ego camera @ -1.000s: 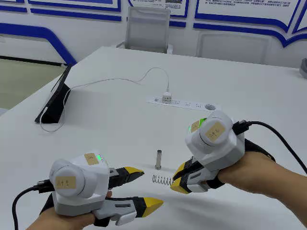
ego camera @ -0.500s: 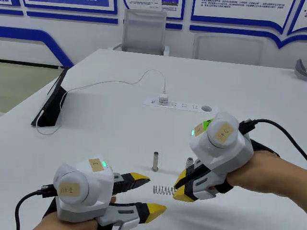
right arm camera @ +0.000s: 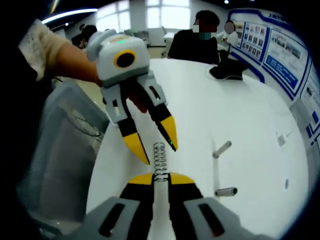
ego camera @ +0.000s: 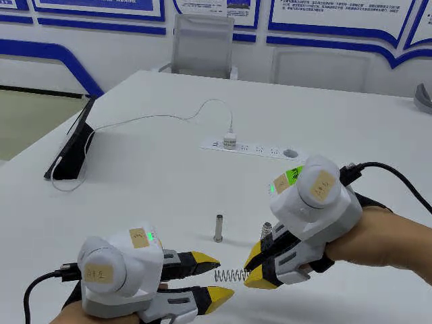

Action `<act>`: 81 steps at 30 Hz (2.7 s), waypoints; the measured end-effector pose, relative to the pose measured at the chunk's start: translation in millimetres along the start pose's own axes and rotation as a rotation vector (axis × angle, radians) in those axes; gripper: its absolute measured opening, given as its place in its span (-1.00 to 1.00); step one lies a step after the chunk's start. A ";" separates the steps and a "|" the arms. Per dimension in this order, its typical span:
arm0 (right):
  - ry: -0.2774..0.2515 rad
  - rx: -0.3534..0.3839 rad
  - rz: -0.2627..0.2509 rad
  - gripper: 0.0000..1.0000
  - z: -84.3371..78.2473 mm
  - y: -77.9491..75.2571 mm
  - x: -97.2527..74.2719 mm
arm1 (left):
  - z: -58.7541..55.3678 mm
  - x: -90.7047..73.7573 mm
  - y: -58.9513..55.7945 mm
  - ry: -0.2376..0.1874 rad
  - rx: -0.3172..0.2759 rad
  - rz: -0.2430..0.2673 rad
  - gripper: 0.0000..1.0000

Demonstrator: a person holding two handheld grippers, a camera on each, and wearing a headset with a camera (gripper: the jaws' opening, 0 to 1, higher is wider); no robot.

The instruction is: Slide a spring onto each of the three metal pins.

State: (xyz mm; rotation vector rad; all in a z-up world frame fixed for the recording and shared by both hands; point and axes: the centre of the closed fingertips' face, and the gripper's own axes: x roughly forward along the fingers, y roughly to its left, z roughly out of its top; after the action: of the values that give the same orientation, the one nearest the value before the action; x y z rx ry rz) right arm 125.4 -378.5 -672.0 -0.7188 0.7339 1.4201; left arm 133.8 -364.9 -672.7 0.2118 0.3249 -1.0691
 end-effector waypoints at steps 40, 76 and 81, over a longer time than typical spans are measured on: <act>-0.014 -0.074 -0.019 -0.77 30.3 3.6 -15.3 | 2.7 -1.7 -2.6 -0.014 0.007 -0.010 -0.77; -0.114 -0.088 -0.053 -0.71 63.0 6.7 -10.8 | 6.5 -3.9 -1.2 -0.054 -0.057 -0.006 -0.79; -0.126 -0.072 -0.063 -0.71 62.0 4.6 -11.9 | 7.2 -4.1 0.1 -0.060 -0.065 -0.001 -0.79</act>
State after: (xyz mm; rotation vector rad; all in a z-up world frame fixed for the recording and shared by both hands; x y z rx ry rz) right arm 121.8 -335.7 -625.7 -0.6958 0.5600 1.4264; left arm 133.3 -363.8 -664.5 0.1209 0.3050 -1.0625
